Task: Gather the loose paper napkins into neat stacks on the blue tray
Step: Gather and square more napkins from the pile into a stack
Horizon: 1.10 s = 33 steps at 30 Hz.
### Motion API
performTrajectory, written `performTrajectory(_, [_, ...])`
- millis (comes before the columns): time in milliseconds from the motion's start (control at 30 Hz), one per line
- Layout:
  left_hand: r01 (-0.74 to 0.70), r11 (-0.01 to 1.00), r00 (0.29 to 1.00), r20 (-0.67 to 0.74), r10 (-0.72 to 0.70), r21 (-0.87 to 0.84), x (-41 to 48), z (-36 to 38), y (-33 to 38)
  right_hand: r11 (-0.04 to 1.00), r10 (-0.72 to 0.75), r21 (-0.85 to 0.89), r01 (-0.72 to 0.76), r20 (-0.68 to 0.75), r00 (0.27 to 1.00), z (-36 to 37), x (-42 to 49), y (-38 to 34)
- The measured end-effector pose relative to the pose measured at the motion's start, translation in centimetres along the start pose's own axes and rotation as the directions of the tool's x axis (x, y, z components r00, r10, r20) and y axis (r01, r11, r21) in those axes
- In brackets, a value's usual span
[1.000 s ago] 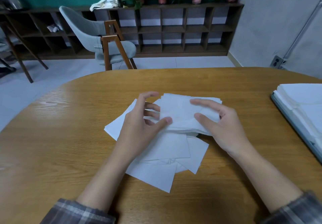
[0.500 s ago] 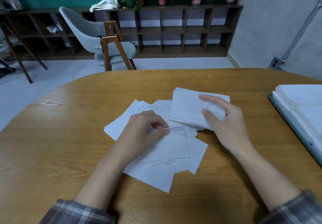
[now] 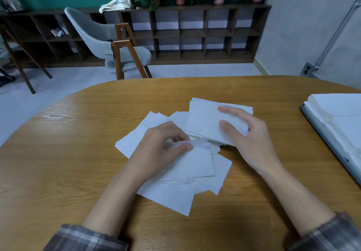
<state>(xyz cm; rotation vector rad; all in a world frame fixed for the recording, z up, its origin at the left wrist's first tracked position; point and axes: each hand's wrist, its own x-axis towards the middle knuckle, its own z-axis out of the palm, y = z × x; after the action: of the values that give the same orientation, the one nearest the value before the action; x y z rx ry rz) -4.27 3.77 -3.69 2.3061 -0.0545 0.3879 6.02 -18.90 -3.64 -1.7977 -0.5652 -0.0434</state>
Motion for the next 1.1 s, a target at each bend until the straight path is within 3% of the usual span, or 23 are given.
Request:
performTrajectory(133, [0.015, 0.979, 0.999, -0.047, -0.025, -0.203, -0.2, -0.1, 1.0, 0.996, -0.051, 0.075, 0.039, 0.166, 0.985, -0.2, -0.4, -1.0])
performTrajectory(233, [-0.009, 0.966, 0.993, -0.114, -0.022, -0.258, -0.2, 0.3, 1.7, 0.995, -0.026, 0.104, -0.002, 0.272, 0.962, 0.9, -0.9, -0.9])
performTrajectory(400, [0.065, 0.945, 0.988, -0.114, -0.107, -0.322, 0.0, -0.3, 1.6, 0.978, 0.049, 0.195, -0.069, 0.104, 0.993, 0.8, -0.6, -0.7])
performTrajectory(533, [0.062, 0.886, 0.966, -0.197, -0.169, -0.459, 0.1, -1.0, 2.6, 0.940, 0.055, 0.318, -0.120, 0.205, 0.977, 0.3, -0.7, -1.6])
performTrajectory(700, [0.078, 0.889, 0.964, -0.195, -0.183, -0.452, 0.1, -0.9, 2.9, 0.936, 0.038, 0.323, -0.139, 0.298, 0.954, 0.9, -1.0, -1.7])
performTrajectory(933, [0.065, 0.923, 0.953, -0.250, -0.170, -0.379, 0.1, -0.4, 2.3, 0.957, -0.013, 0.281, -0.070, 0.281, 0.960, 1.0, -1.2, -1.8])
performTrajectory(1033, [0.043, 0.946, 0.925, -0.344, -0.159, -0.321, 0.2, 0.1, 1.7, 0.921, -0.026, 0.384, -0.063, 0.222, 0.975, 0.7, -0.9, -1.7])
performTrajectory(1100, [0.103, 0.912, 0.930, -0.287, -0.230, -0.398, 0.1, -0.1, 2.0, 0.870, -0.026, 0.487, -0.071, 0.189, 0.982, 0.4, -0.7, -1.7])
